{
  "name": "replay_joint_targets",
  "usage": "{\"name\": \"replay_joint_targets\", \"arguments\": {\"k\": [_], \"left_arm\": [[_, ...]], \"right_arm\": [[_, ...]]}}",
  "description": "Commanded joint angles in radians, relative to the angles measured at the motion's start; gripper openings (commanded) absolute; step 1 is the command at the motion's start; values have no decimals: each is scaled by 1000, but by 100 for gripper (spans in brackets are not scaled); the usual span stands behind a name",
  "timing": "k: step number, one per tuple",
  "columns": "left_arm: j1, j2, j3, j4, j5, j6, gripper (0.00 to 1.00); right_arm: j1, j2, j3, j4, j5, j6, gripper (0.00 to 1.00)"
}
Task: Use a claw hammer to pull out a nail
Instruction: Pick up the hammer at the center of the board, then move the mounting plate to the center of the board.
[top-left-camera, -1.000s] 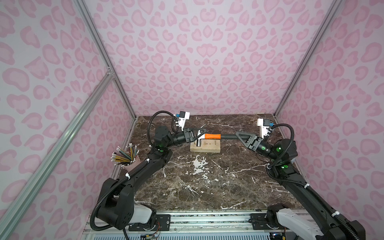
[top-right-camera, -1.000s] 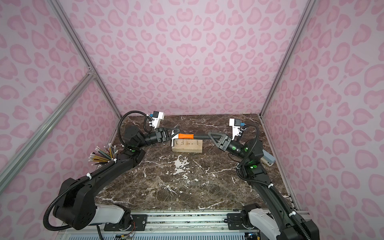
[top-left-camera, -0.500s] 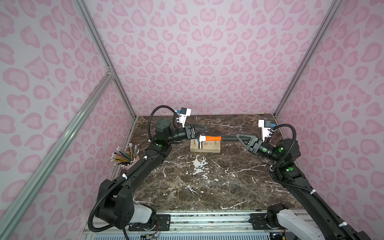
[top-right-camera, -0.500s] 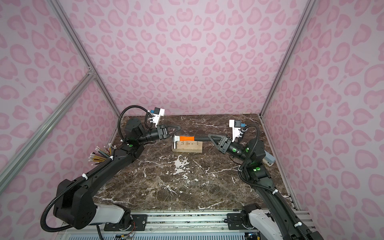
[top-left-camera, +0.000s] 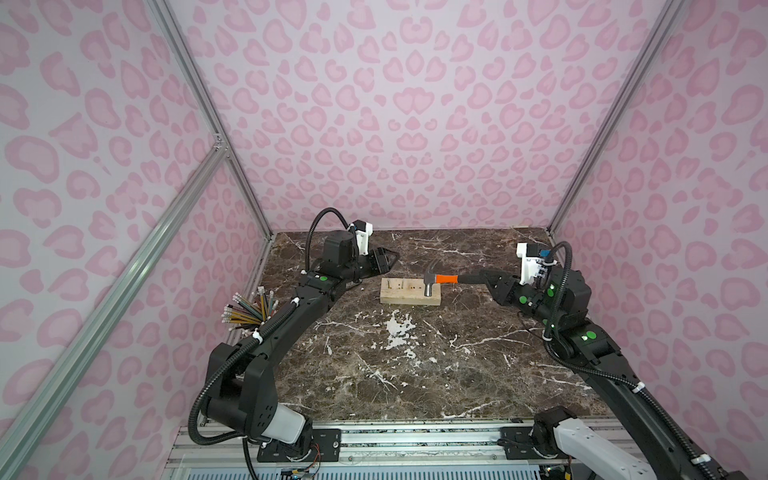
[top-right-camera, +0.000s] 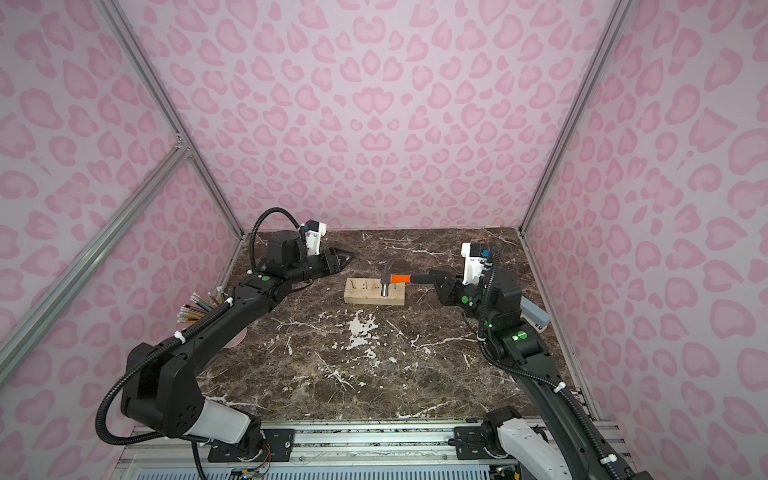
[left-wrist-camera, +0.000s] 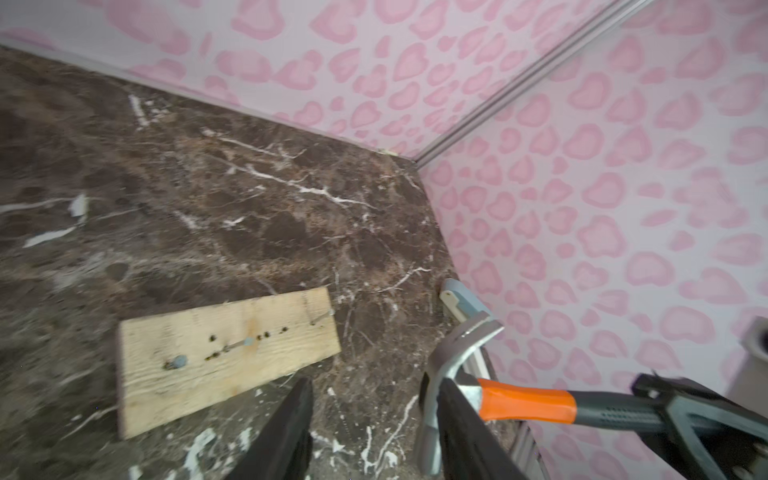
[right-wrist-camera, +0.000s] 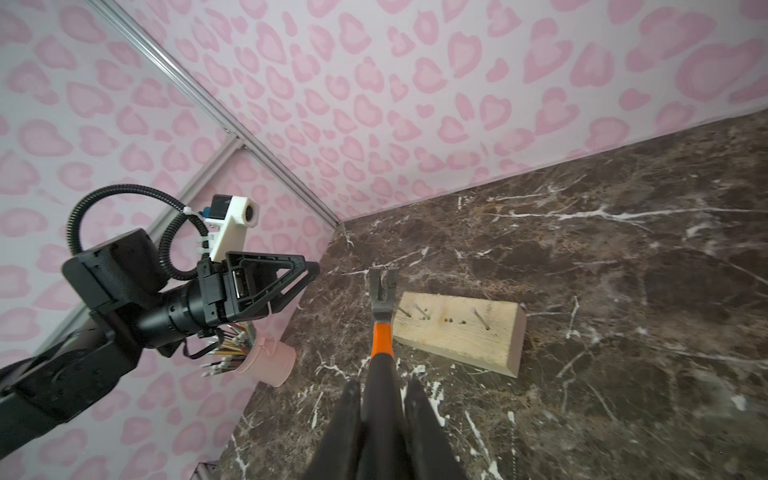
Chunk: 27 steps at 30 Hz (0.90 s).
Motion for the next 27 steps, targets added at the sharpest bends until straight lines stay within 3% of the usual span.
{"name": "replay_joint_targets", "arguments": {"k": [1, 8, 13, 21, 27], "left_arm": [[2, 38, 21, -124, -214, 56, 51], [3, 168, 53, -165, -393, 51, 51], [7, 295, 126, -190, -449, 47, 50], [10, 447, 232, -217, -462, 54, 48], [10, 464, 192, -198, -436, 48, 45]], "right_arm": [[43, 45, 55, 15, 207, -83, 0], [84, 185, 120, -7, 410, -138, 0], [93, 294, 161, -1, 493, -167, 0], [97, 423, 213, 31, 473, -208, 0], [104, 472, 244, 26, 424, -227, 0]]}}
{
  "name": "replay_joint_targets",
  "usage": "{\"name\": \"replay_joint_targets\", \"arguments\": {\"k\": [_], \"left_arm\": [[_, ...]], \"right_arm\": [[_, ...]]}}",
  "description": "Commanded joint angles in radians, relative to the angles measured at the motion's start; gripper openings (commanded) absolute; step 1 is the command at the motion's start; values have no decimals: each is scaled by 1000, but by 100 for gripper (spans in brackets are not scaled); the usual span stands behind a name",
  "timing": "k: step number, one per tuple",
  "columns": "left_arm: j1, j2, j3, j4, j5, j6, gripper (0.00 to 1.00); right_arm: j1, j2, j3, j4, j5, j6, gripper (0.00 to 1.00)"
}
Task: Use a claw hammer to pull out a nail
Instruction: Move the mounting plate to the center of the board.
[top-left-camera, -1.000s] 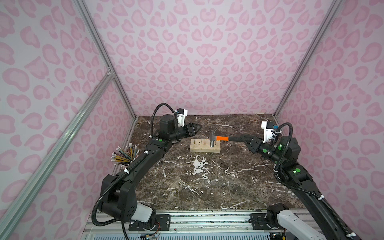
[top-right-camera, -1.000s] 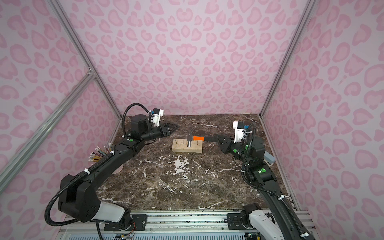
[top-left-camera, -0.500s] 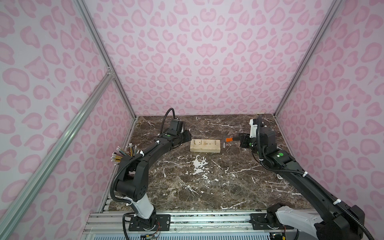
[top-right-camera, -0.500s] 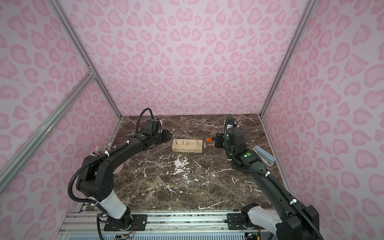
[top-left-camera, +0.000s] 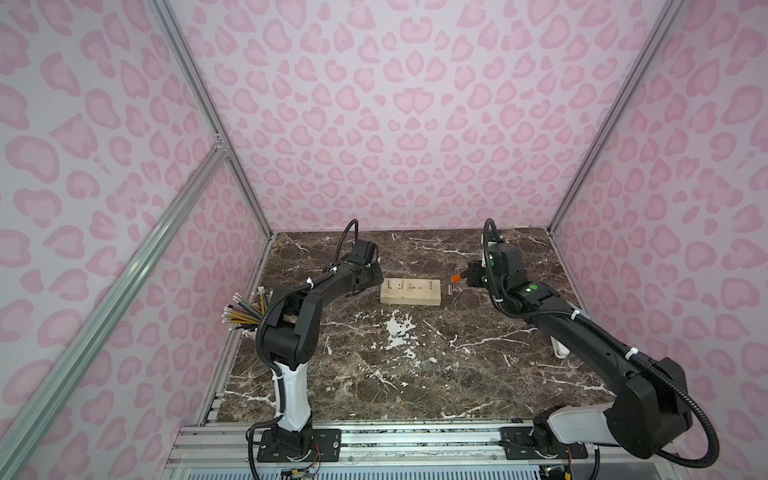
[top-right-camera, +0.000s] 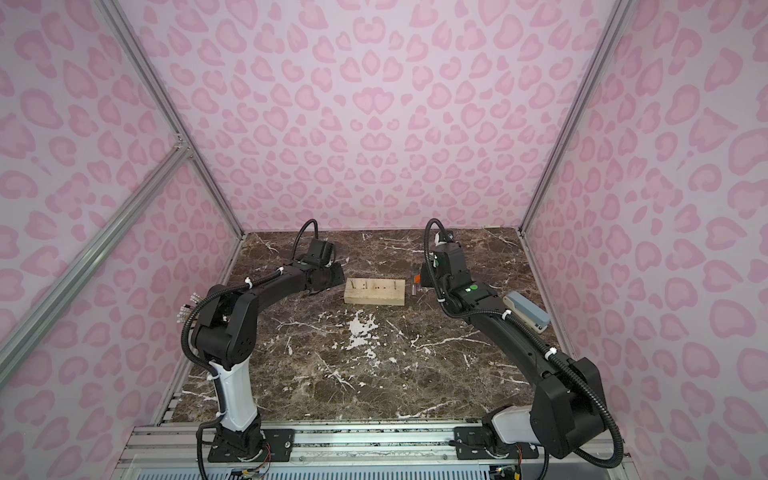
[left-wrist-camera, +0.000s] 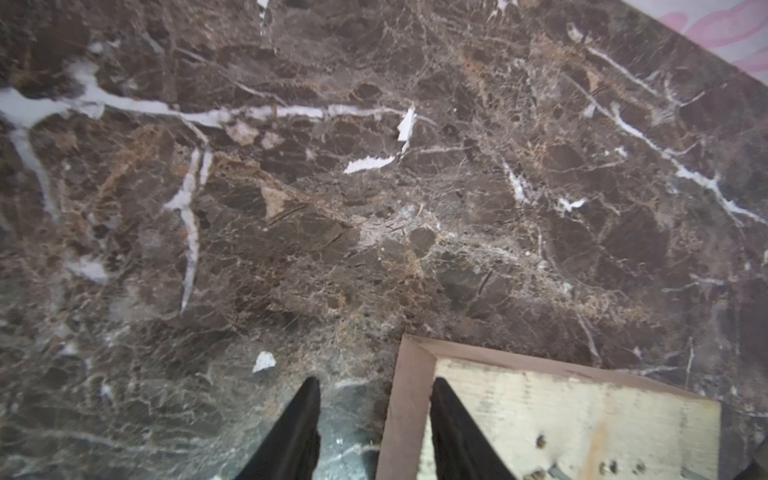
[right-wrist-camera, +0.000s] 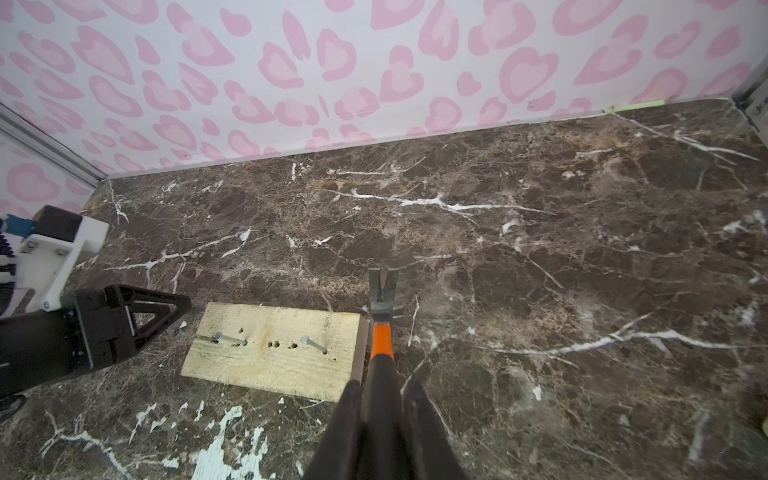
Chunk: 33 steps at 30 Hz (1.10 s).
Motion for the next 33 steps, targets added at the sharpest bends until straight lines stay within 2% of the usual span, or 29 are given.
{"name": "replay_joint_targets", "arguments": {"k": [1, 13, 24, 30, 33], "left_arm": [[2, -4, -28, 28, 17, 4, 45], [-37, -68, -181, 94, 93, -13, 40], [-97, -191, -309, 102, 119, -33, 40], [-114, -268, -366, 81, 116, -41, 40], [-114, -295, -365, 52, 78, -28, 43]], "right_arm": [[6, 18, 35, 92, -31, -24, 0], [53, 42, 56, 59, -91, -77, 0], [95, -36, 19, -11, -145, -83, 0], [110, -87, -5, -64, -89, -88, 0], [111, -98, 12, -103, -35, -111, 0]]}}
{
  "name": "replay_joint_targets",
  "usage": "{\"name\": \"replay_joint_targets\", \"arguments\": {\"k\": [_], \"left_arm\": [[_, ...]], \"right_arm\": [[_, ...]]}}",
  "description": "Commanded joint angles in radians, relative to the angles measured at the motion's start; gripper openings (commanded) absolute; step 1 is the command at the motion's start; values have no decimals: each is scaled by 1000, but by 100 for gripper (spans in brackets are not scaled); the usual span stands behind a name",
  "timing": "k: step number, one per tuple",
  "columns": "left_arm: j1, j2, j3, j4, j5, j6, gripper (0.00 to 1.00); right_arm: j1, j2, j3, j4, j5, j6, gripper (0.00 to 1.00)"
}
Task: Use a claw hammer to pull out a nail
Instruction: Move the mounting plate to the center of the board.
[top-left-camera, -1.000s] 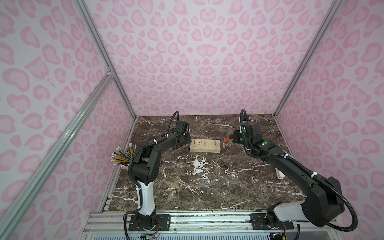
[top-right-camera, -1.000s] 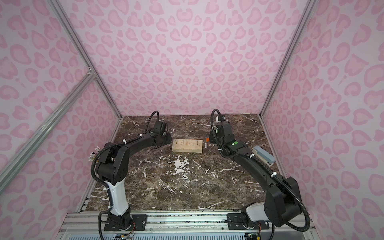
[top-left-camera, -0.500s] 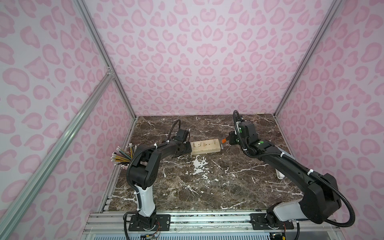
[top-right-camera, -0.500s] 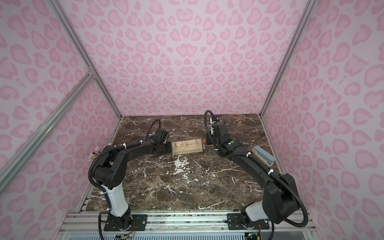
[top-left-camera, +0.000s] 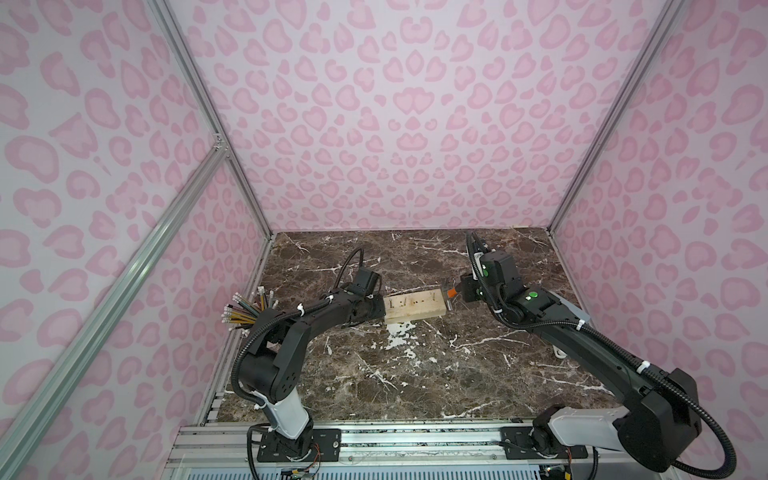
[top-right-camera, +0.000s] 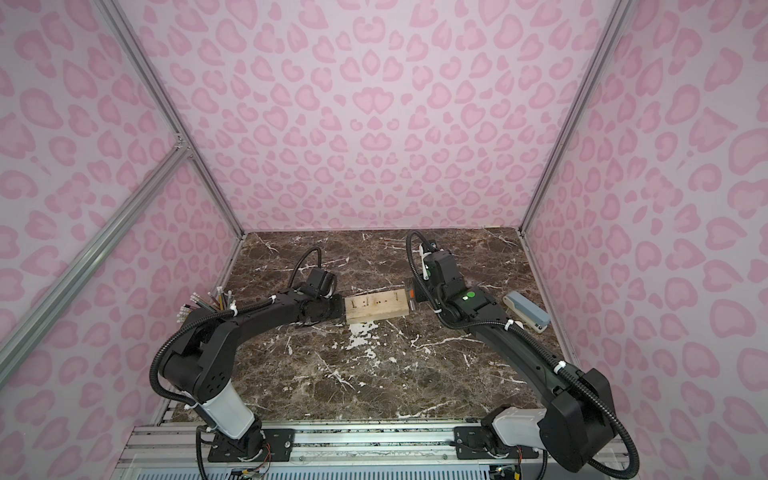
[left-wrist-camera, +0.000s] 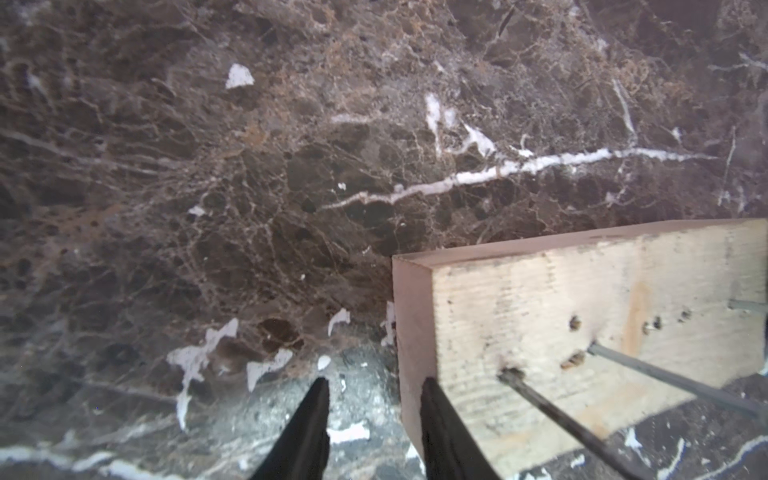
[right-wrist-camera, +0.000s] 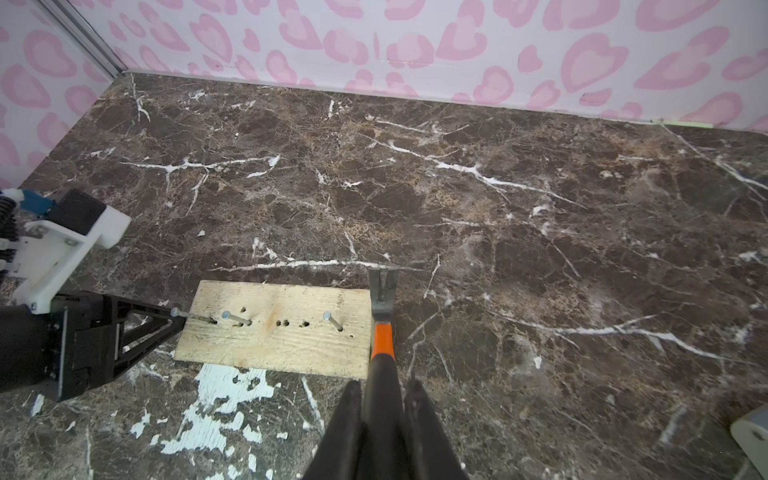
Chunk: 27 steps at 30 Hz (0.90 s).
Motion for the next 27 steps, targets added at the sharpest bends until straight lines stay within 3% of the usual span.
{"name": "replay_joint_targets", "arguments": {"k": [1, 7, 11, 18, 21, 27], "left_arm": [[-2, -31, 6, 35, 3, 9, 45], [0, -97, 67, -27, -88, 80, 55], [0, -131, 124, -41, -88, 180, 58], [-9, -144, 173, 81, 122, 464, 60], [-14, -100, 226, 44, 219, 600, 60], [-21, 12, 349, 15, 294, 697, 58]], "right_arm": [[8, -16, 29, 34, -13, 6, 0], [8, -29, 83, -51, 17, -12, 0], [11, -51, 112, -93, 8, -12, 0], [27, -60, 176, -179, -16, -5, 0], [34, -63, 188, -188, -41, 5, 0], [54, -43, 206, -202, -46, 31, 0]]}}
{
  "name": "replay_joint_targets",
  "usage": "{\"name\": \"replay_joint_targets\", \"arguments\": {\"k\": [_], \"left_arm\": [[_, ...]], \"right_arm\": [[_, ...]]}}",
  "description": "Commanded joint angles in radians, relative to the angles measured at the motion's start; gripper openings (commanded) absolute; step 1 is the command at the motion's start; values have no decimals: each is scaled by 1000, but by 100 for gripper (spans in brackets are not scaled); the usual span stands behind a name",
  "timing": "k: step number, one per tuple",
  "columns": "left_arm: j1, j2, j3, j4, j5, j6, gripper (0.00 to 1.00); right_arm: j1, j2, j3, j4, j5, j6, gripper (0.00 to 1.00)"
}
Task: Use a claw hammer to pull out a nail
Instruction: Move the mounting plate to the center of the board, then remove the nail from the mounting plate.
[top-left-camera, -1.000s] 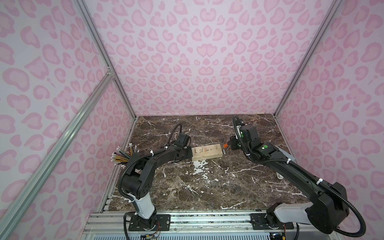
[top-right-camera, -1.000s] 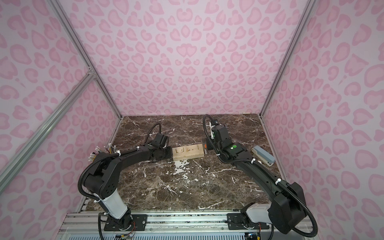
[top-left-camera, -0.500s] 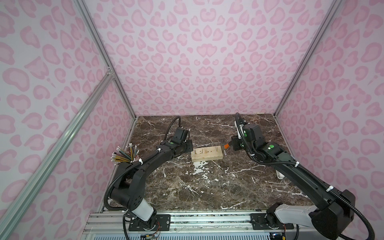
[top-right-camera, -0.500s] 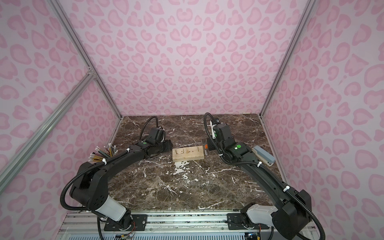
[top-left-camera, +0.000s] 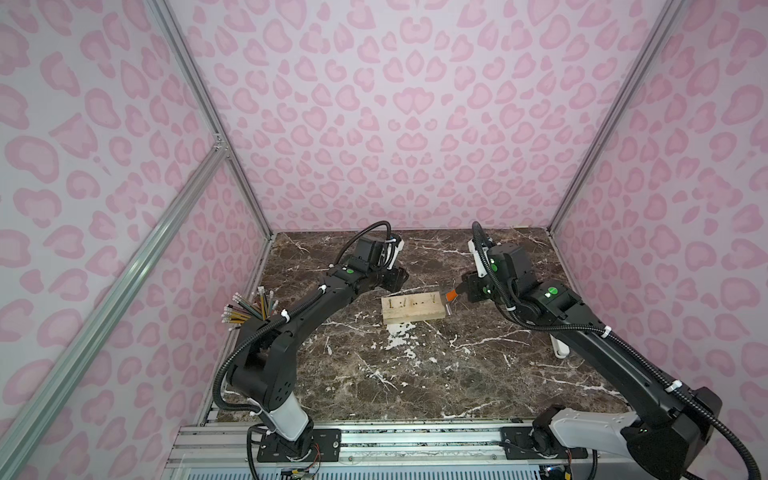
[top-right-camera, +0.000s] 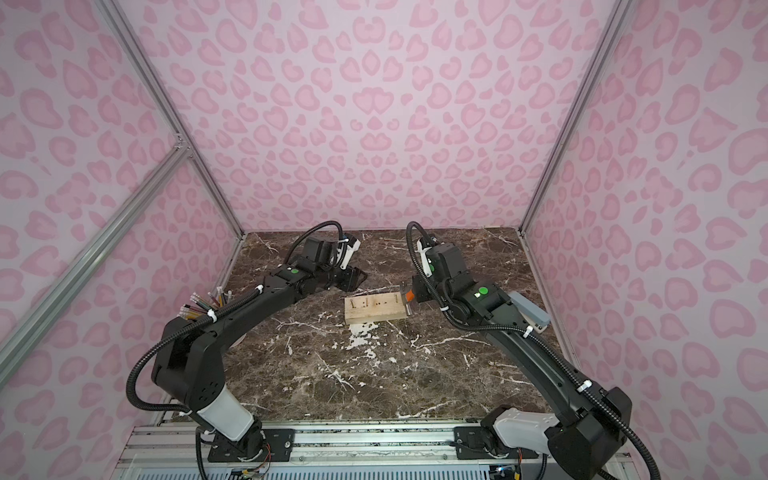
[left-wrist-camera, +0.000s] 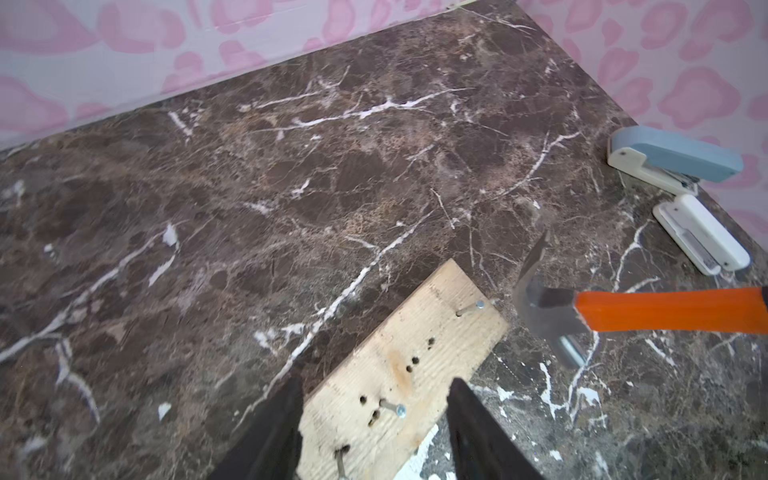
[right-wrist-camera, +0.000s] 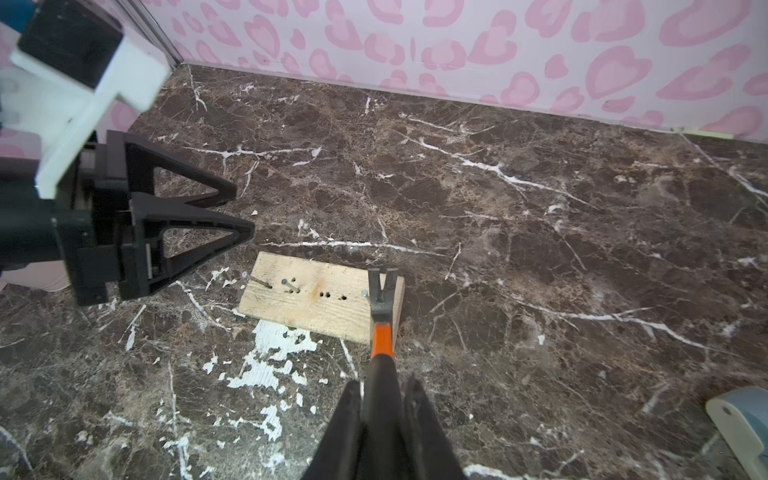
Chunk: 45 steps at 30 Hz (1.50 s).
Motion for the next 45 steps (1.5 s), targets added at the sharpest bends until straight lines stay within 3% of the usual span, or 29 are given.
{"name": "replay_joint_targets", "arguments": {"k": [1, 2, 4, 13, 20, 30, 45], "left_arm": [[2, 49, 54, 19, 89, 104, 58], [2, 68, 67, 14, 95, 108, 58], [-3, 101, 81, 14, 110, 122, 67], [-44, 151, 69, 30, 87, 197, 61], [-102, 213, 78, 20, -49, 241, 59], [-132, 252, 72, -11, -121, 266, 54], [-149, 319, 59, -52, -159, 266, 51]], "right_arm": [[8, 9, 34, 44, -9, 29, 0], [8, 12, 35, 42, -10, 31, 0], [8, 22, 44, 31, -15, 38, 0], [9, 46, 77, -6, -10, 49, 0], [7, 64, 94, -19, -9, 39, 0], [0, 99, 138, -67, -29, 44, 0], [-9, 143, 146, -75, -68, 43, 0]]}}
